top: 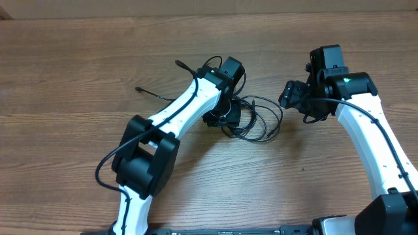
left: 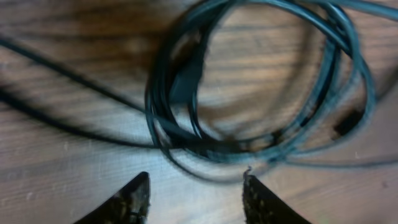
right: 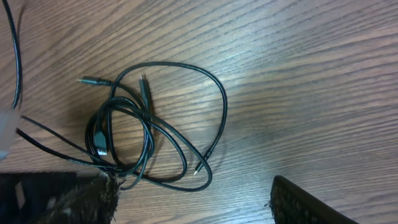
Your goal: Untangle cables
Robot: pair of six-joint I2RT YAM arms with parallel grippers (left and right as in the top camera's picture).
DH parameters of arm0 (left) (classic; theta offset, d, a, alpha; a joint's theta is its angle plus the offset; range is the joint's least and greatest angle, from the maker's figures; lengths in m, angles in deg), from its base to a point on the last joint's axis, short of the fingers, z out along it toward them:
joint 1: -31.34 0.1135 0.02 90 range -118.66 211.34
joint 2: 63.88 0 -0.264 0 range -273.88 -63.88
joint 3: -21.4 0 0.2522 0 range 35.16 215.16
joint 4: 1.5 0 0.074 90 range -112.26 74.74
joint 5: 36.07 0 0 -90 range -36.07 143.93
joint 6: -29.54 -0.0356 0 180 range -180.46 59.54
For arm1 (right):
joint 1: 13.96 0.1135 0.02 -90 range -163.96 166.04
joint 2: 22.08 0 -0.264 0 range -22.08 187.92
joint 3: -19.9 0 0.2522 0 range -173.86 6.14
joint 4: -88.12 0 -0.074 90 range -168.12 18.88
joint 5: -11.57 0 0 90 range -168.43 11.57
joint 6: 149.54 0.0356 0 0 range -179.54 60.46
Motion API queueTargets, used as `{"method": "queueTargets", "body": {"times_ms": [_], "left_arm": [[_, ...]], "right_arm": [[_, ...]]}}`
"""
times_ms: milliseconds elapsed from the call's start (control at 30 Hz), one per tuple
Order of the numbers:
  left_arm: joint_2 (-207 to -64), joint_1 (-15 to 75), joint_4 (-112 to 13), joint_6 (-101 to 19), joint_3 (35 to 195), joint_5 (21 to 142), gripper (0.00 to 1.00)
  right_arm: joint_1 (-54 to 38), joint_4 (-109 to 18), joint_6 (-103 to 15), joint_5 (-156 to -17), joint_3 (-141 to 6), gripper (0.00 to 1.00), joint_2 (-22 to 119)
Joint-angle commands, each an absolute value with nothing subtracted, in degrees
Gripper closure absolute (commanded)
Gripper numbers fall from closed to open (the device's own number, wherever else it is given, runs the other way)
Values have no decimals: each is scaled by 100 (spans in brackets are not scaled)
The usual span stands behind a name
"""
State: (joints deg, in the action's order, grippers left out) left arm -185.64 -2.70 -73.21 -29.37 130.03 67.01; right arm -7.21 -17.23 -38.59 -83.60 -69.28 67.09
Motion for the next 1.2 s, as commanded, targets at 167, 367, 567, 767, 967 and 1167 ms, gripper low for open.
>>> {"method": "queueTargets", "body": {"times_ms": [167,367,567,767,967,1167], "left_arm": [[-18972,-298,-6862,-2443,13003,6471,54],[-18979,-322,-6788,-2454,13005,6251,96],[-18876,-274,-7230,-3020,13467,6227,96],[-18432,-277,-7885,-3697,14461,6255,96],[-17884,-277,-8532,-4198,15259,6297,96],[-17377,-274,-8620,-4359,15316,6301,96]], "right_arm": [[-728,-1688,-3900,-8414,-7057,24,6698],[-728,-1664,-3902,-8414,-7057,23,6698],[-728,-1717,-4079,-8725,-7055,18,6698],[-717,-1935,-4882,-9831,-7055,18,6698],[-717,-2185,-5260,-10543,-7055,18,6698],[-713,-2320,-5365,-10969,-7055,27,6698]]}}
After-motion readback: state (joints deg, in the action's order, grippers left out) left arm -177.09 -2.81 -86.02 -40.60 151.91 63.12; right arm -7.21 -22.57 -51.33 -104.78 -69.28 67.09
